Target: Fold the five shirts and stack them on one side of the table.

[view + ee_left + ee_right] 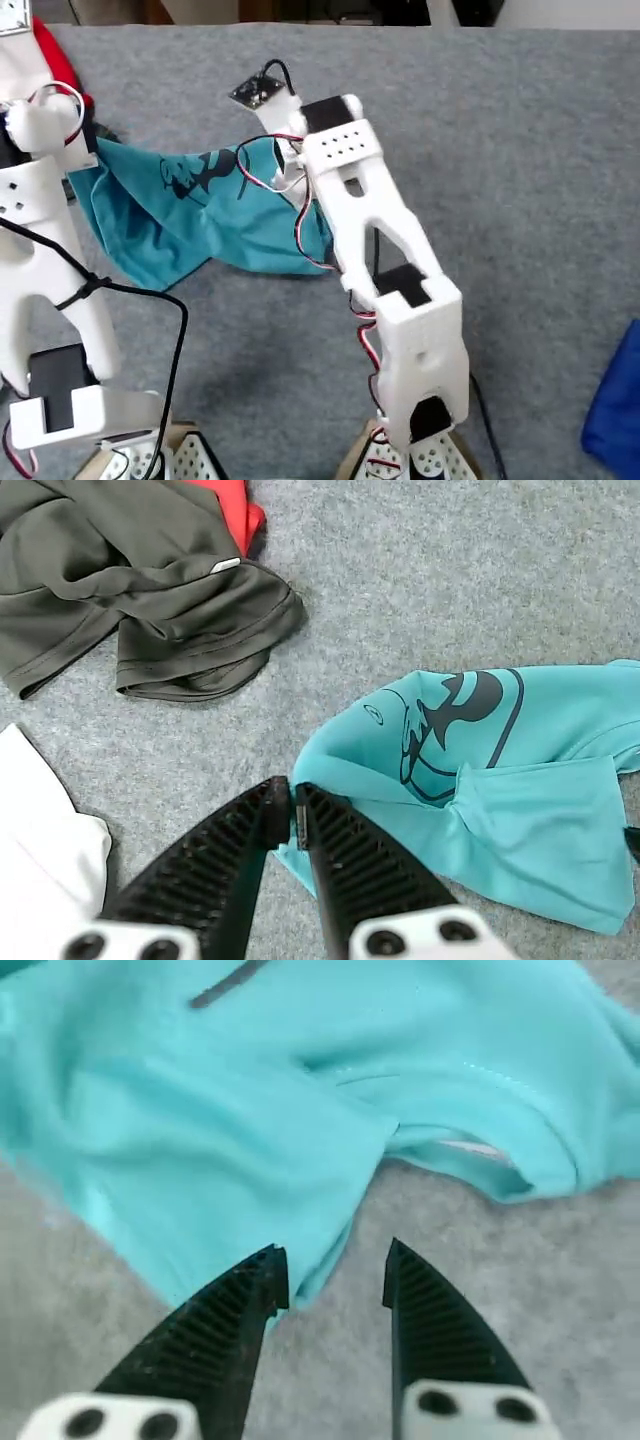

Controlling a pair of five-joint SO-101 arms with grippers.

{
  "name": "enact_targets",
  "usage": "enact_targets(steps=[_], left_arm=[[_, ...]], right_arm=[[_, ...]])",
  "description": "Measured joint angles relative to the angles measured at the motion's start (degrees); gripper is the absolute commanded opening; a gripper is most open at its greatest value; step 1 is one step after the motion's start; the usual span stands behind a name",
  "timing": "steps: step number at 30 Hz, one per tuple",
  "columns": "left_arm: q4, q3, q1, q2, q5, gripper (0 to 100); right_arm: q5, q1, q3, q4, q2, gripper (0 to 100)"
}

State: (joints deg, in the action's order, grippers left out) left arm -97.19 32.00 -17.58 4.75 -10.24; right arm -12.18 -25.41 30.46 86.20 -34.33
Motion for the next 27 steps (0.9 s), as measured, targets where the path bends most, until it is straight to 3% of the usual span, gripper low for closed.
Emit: enact_targets(steps=[11, 18, 27], left_arm=[[0.00, 0.00, 0.00, 0.00, 0.00, 2], [0.00, 0.00, 0.00, 0.00, 0.00, 2], [0.00, 0.00, 0.00, 0.00, 0.00, 2]], right_arm=[[1.41, 0.18, 14.24, 1.58, -16.09, 17.1], [3.08, 3.78, 26.02, 6.77, -20.92, 0.5], [3.16, 4.57, 36.75, 12.66, -26.73, 0.7]])
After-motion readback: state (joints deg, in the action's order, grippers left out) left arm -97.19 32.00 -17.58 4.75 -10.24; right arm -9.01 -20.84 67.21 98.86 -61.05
